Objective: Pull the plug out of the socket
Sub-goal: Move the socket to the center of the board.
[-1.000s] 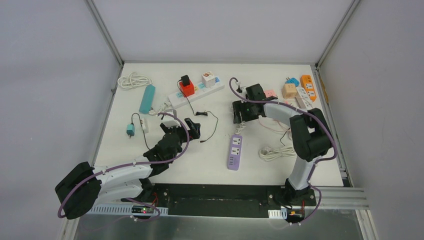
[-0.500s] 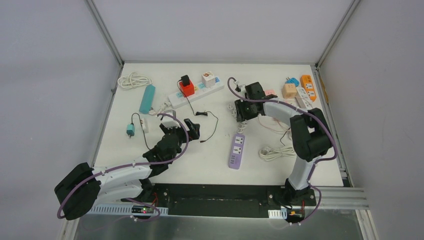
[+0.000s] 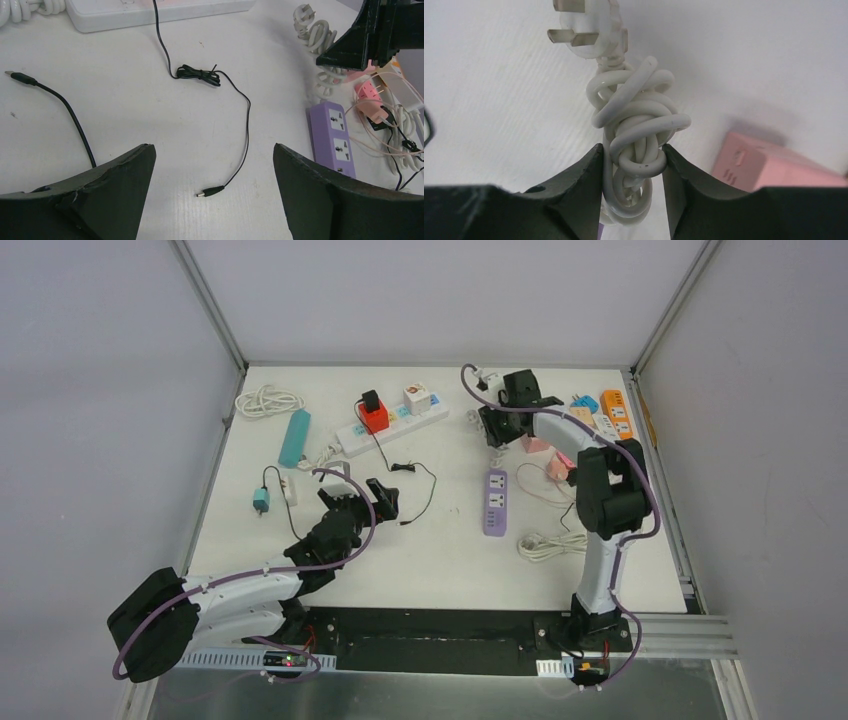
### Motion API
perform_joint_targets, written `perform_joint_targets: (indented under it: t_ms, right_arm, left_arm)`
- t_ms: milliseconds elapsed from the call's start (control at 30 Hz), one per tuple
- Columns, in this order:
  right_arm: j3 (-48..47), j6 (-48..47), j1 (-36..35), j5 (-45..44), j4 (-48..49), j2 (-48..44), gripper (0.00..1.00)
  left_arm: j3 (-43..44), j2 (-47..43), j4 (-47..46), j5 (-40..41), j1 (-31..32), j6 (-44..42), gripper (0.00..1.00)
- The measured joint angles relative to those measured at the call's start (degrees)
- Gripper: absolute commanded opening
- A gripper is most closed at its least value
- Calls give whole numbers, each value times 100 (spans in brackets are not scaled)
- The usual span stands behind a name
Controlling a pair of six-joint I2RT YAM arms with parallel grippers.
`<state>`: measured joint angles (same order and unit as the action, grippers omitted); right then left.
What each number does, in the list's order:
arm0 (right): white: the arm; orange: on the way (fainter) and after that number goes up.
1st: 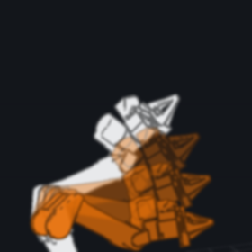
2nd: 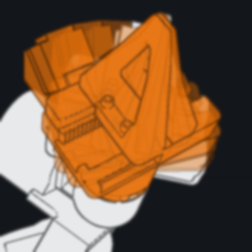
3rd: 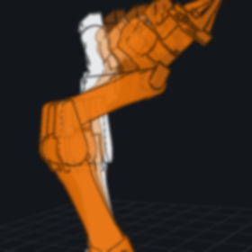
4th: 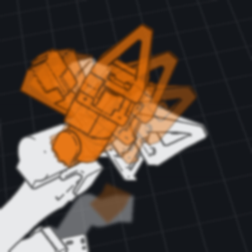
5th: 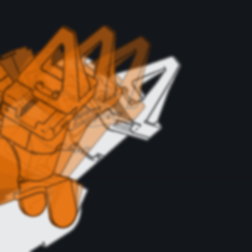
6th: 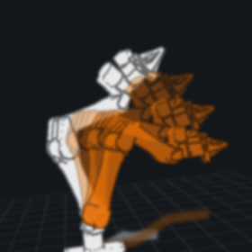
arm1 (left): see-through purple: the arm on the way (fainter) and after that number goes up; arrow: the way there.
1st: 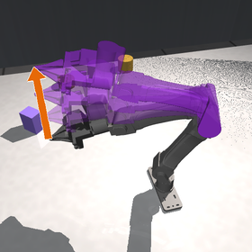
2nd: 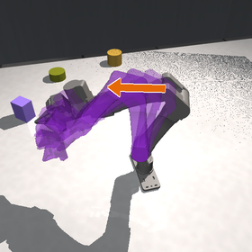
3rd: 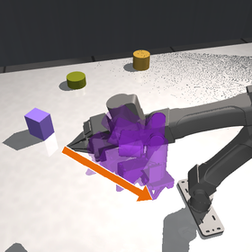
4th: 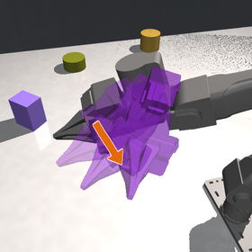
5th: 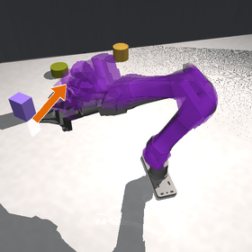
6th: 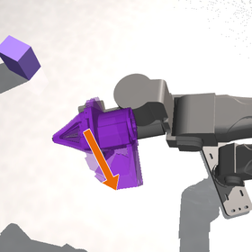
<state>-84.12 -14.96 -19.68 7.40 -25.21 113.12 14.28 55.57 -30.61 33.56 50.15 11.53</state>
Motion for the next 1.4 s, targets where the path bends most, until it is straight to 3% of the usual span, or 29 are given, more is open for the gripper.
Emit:
perform_joint_targets:
  t_ms: [400,733,867,967,1233,1400]
  right_arm:
    - [-1980,-1547,367,81,-428,1300,19]
    - [-3445,-1860,520,101,-739,2337,50]
    - [-3630,-1801,538,46,-807,2509,80]
    - [-3729,-1773,546,-13,-815,2538,92]
    - [-3834,-1567,579,13,-872,2409,95]
    - [-2994,-1373,610,435,-988,1364,95]
  left_arm:
    - [0,0,-61,0,0,0,90]
    - [2,2,-50,15,-2,0,92]
    - [2,2,-48,31,-2,-2,93]
    - [70,-48,151,31,0,0,96]
    - [1141,-730,1510,-133,-2,22,98]
    - [2173,-857,2321,-527,-140,22,99]
